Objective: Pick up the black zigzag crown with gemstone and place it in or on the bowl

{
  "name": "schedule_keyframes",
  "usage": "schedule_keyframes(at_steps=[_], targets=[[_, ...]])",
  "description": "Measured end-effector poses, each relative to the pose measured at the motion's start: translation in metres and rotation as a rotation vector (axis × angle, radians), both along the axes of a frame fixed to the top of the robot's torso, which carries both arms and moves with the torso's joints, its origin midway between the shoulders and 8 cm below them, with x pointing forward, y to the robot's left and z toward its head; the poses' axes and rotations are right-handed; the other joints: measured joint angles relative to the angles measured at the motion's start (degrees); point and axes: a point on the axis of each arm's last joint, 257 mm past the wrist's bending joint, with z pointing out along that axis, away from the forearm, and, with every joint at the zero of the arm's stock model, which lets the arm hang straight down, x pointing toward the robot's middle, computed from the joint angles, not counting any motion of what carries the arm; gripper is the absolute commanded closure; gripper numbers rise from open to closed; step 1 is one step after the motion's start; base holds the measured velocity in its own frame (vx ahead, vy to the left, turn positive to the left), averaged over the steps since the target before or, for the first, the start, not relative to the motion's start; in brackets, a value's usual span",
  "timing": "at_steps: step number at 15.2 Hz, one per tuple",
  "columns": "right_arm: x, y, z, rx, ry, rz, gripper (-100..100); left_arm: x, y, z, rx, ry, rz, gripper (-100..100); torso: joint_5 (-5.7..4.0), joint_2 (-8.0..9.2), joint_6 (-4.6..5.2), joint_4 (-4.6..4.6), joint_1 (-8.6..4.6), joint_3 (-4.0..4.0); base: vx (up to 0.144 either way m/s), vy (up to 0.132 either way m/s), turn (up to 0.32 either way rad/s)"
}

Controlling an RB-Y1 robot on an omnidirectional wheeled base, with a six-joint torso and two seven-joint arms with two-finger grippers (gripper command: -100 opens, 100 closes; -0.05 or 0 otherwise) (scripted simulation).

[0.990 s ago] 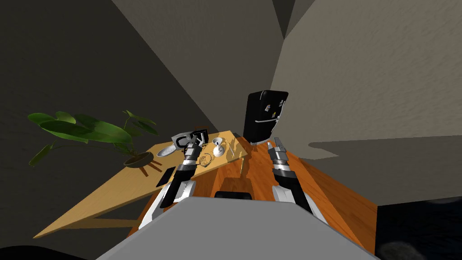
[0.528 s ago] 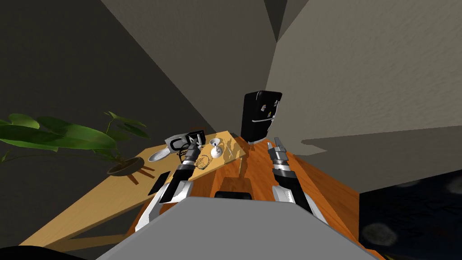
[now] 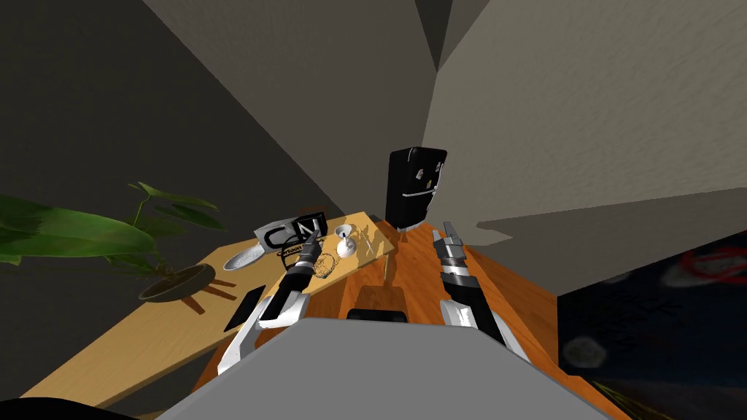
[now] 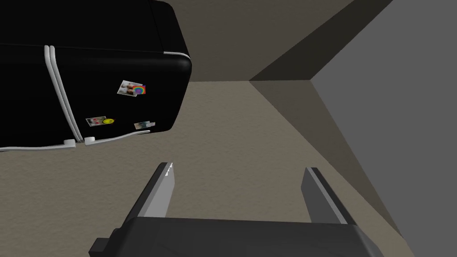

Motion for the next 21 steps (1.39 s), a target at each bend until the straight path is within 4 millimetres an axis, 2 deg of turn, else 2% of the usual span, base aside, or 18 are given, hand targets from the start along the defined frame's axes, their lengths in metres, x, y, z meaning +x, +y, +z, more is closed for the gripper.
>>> schedule_keyframes(at_steps=[4,10,11,13,21], targets=[[0.000,0.000,0.000,0.000,0.000,0.000,0,-0.001,0.019,-0.031,-0.008,0.100,0.047,-100,0.00,-0.02,0.02,-0.01,0.00,-0.01,0.014,0.015,-0.121],[0.000,0.000,0.000,0.000,0.000,0.000,0,-0.005,0.047,-0.066,-0.023,0.228,0.107,-100,0.00,-0.01,0.02,0.00,-0.01,-0.01,0.011,0.015,-0.121],[0.000,0.000,0.000,0.000,0.000,0.000,0,-0.008,0.054,-0.081,-0.030,0.265,0.124,-100,0.01,-0.02,0.02,-0.01,0.01,-0.01,0.015,0.023,-0.141],[0.000,0.000,0.000,0.000,0.000,0.000,0,-0.014,0.065,-0.100,-0.039,0.320,0.152,-100,0.01,-0.02,0.04,-0.01,0.02,-0.01,0.013,0.021,-0.190],[0.000,0.000,0.000,0.000,0.000,0.000,0,-0.042,0.098,-0.160,-0.082,0.522,0.245,-100,0.00,-0.01,0.03,0.00,-0.01,-0.01,0.010,0.018,-0.115]])
